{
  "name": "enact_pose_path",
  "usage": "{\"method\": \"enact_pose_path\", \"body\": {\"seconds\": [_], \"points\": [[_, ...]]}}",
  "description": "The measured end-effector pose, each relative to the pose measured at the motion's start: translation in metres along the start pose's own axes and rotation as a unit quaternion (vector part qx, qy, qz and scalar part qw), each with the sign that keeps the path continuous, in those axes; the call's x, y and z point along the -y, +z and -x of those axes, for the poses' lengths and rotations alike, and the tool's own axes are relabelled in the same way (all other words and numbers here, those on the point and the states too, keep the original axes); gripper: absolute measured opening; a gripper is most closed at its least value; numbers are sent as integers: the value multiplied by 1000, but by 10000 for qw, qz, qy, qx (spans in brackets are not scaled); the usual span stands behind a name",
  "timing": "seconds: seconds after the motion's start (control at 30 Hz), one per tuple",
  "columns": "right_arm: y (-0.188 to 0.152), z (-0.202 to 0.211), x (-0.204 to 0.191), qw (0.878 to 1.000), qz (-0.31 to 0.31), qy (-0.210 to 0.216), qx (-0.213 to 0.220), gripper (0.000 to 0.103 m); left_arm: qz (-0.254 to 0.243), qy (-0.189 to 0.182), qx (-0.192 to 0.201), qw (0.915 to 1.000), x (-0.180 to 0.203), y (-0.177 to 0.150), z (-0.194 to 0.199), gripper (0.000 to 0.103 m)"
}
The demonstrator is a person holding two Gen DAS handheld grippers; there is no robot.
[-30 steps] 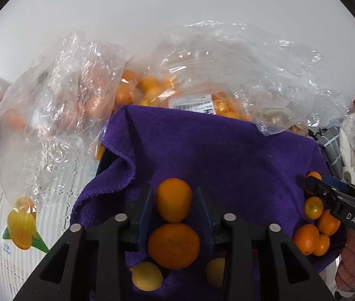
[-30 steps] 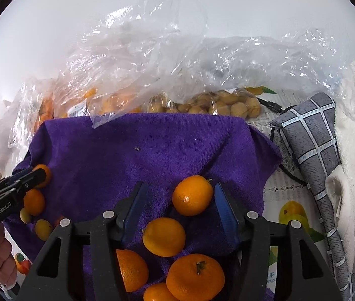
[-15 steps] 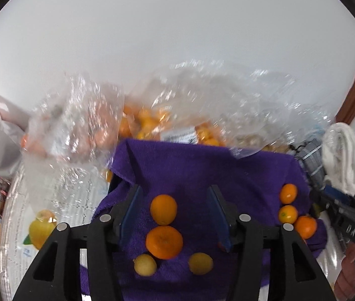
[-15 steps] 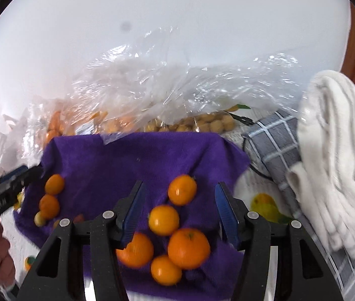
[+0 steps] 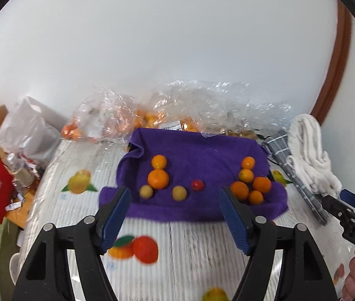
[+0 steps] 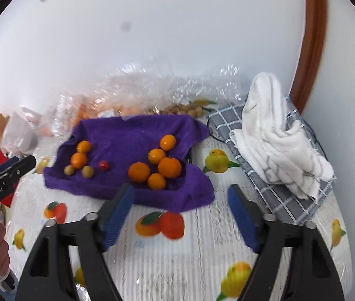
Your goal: Organize fruits
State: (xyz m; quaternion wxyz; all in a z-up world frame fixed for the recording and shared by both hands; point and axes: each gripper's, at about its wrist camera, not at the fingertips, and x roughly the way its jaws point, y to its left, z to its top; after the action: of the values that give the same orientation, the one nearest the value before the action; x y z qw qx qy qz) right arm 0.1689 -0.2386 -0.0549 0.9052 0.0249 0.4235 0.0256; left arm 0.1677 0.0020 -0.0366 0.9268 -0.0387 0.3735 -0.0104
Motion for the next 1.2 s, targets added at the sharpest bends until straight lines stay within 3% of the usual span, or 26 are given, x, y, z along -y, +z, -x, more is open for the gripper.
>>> {"method": "enact_pose_path", "body": {"seconds": [0.17,0.47,0.9,1.2], "points": [[-25,50,-6,9992,113,16,379,97,-150,-122,283,9994,5,-22,58,78],[-63,103,-24,9967,396,-133,692,103,-295,-59,556,9980,15,-68,110,84],[-105,132,-32,9944,484,-264,900,103,-220,-57,729,9971,14,-107,135,84],[-108,138,-29,9946,410,-212,929,103,-211,8,742,9970,12,-107,139,84]]}}
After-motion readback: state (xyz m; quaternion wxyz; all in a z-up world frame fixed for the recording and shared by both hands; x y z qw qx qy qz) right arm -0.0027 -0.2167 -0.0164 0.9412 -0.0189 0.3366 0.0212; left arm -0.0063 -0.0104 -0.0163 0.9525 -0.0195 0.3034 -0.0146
